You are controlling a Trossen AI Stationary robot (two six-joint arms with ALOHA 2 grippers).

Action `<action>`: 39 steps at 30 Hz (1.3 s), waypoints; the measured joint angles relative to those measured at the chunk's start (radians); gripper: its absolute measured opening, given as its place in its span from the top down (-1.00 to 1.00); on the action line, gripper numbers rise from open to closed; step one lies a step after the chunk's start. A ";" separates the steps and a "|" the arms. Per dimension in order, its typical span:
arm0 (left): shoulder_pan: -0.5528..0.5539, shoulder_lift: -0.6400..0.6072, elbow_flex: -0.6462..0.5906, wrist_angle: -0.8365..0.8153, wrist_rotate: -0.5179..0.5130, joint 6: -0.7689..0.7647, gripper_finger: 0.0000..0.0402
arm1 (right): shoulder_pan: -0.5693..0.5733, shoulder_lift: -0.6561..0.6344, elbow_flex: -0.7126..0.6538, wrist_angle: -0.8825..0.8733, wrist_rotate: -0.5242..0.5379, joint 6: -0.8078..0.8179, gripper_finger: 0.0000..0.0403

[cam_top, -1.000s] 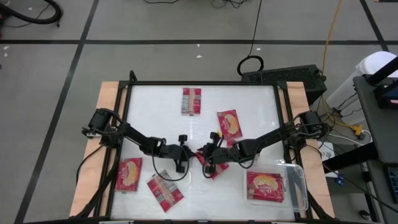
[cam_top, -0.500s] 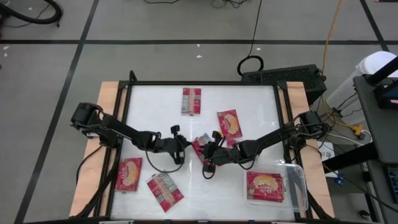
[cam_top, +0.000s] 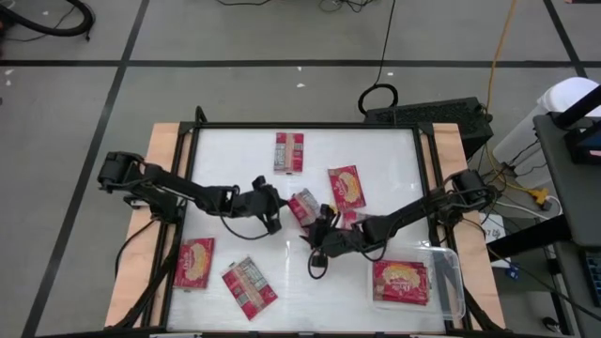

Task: Sort popcorn bags into baskets
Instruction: Put the red popcorn pack into the transparent bin

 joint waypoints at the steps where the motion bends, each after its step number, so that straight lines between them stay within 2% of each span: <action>1: 0.008 -0.010 0.002 0.000 0.016 -0.006 1.00 | 0.004 0.000 0.000 -0.005 0.019 0.001 0.35; 5: 0.023 -0.048 -0.001 -0.014 0.034 0.001 1.00 | 0.020 0.000 0.000 -0.058 0.069 0.029 0.14; 10: 0.023 -0.103 -0.001 -0.046 0.034 0.004 1.00 | 0.043 0.000 -0.001 -0.137 0.188 0.066 -0.01; 13: 0.024 -0.122 -0.001 -0.043 0.030 0.009 1.00 | 0.046 0.000 -0.001 -0.147 0.211 0.059 -0.07; 17: 0.048 -0.141 0.000 -0.044 0.023 0.011 1.00 | 0.046 0.008 -0.001 -0.152 0.176 0.060 -0.13; 23: 0.062 -0.157 0.000 -0.046 0.020 0.010 1.00 | 0.043 0.065 0.000 -0.154 0.176 0.059 -0.15; 28: 0.062 -0.157 0.000 -0.054 0.020 -0.004 1.00 | 0.034 0.112 0.002 -0.092 0.249 0.032 -0.15; 33: 0.062 -0.157 0.000 -0.063 0.020 -0.010 0.99 | 0.037 0.096 0.000 -0.102 0.292 0.019 -0.15; 39: 0.062 -0.157 0.000 -0.063 0.021 -0.012 0.99 | 0.054 0.058 -0.004 -0.117 0.291 0.027 -0.15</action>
